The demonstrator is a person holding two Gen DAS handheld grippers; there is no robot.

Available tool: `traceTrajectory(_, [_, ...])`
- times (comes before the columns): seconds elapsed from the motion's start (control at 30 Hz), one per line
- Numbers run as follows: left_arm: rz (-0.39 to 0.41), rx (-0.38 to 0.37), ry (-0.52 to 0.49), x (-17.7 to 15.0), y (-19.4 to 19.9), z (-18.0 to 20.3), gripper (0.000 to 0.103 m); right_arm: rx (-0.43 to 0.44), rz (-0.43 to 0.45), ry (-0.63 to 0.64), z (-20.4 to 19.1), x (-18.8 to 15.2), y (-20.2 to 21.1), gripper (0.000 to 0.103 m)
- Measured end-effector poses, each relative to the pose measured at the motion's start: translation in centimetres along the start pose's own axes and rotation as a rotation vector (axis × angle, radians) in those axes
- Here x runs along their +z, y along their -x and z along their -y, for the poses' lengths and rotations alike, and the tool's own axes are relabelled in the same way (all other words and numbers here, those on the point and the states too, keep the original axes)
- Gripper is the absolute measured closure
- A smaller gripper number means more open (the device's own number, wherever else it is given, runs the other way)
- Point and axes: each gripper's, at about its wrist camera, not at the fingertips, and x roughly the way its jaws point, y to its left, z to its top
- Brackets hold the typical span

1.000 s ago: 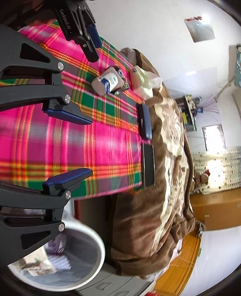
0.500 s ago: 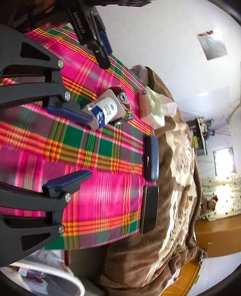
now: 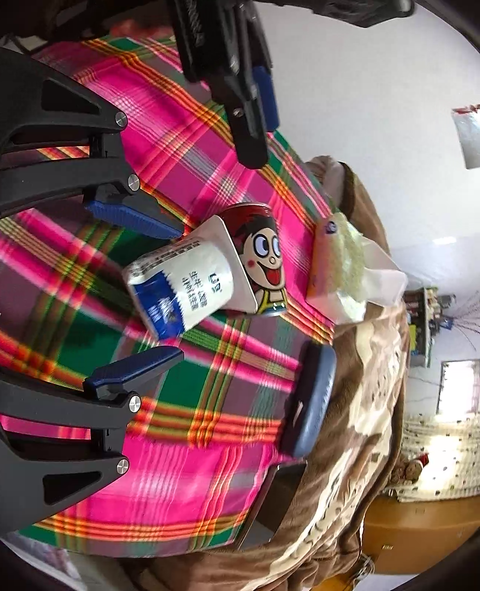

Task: Collect trash
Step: 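Grasp the red cartoon can with the left gripper while the right gripper grasps the white yogurt cup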

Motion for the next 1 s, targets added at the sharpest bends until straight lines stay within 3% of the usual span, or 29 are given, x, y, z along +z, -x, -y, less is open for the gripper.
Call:
traceTrajectory(0.33, [-0.039, -0.077, -0.013, 1.9, -2.8, -0.6, 0.032, 0.002, -0.042, -0.046, 0.7, 0.3, -1.3, 0.042])
traceTrajectory(0.7, [-0.098, -0.15, -0.109, 3.1, -6.6, 2.2, 0.032, -0.039, -0.03, -0.122, 3.3, -0.4, -0.7, 0.043])
traceTrajectory(1.0, [-0.152, -0.145, -0.168, 3.0, -9.7, 4.2, 0.03, -0.074, -0.015, -0.221, 6.1, -1.6, 0.6, 0.043])
